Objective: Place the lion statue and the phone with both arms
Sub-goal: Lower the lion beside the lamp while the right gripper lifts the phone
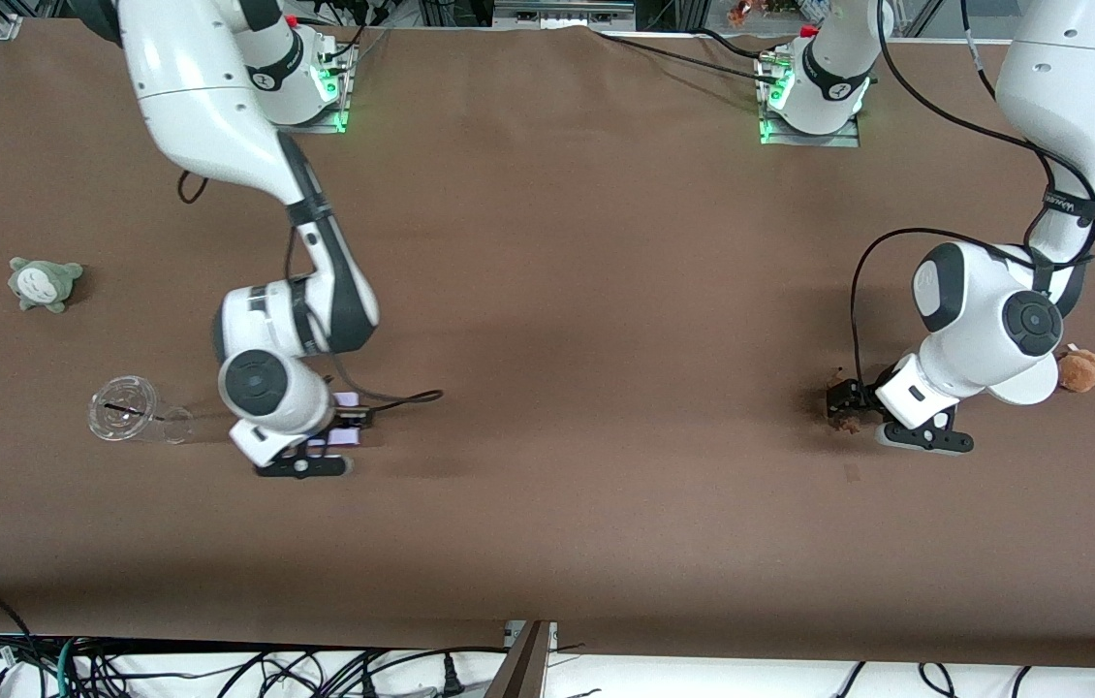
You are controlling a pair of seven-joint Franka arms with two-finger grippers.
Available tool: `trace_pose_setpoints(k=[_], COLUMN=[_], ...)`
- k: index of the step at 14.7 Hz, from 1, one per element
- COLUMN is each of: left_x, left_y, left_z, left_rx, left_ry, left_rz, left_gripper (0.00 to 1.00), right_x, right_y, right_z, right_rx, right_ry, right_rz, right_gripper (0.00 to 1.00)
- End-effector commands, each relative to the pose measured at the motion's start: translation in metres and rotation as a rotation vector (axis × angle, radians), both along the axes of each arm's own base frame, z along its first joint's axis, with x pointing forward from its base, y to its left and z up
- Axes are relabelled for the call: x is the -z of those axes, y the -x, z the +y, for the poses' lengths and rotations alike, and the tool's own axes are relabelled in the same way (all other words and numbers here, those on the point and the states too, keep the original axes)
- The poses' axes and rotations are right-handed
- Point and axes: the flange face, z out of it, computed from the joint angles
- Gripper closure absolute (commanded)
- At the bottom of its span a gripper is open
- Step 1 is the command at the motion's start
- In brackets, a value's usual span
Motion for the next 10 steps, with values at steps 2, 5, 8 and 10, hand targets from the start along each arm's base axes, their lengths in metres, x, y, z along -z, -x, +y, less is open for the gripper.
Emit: trace_pose_setpoints(k=[2, 5, 8, 10], left_x=[-0.054, -0.121, -0.189, -0.234], left_y=[0.008, 0.018, 0.031, 0.033], left_z=[-0.001, 0.003, 0.014, 0.033], left_rx=[-0.011, -0.001, -0.007, -0.036], left_ry=[-0.003, -0.035, -0.067, -0.075], left_rz=[0.019, 0.044, 0.089, 0.102], left_gripper=[0.0, 0.0, 0.0, 0.0], right_x=[-0.01, -0.008, -0.002, 0.001], right_y=[-0.006, -0.007, -0.008, -0.008], right_z=[-0.054, -0.079, -0.101, -0.107], right_rx=[-0.007, 0.021, 0.014, 0.021], right_ry=[-0.017, -0.016, -0.021, -0.019], right_rz=[0.028, 0.043, 0.057, 0.055], right_gripper=[0.79, 0.79, 0.79, 0.79])
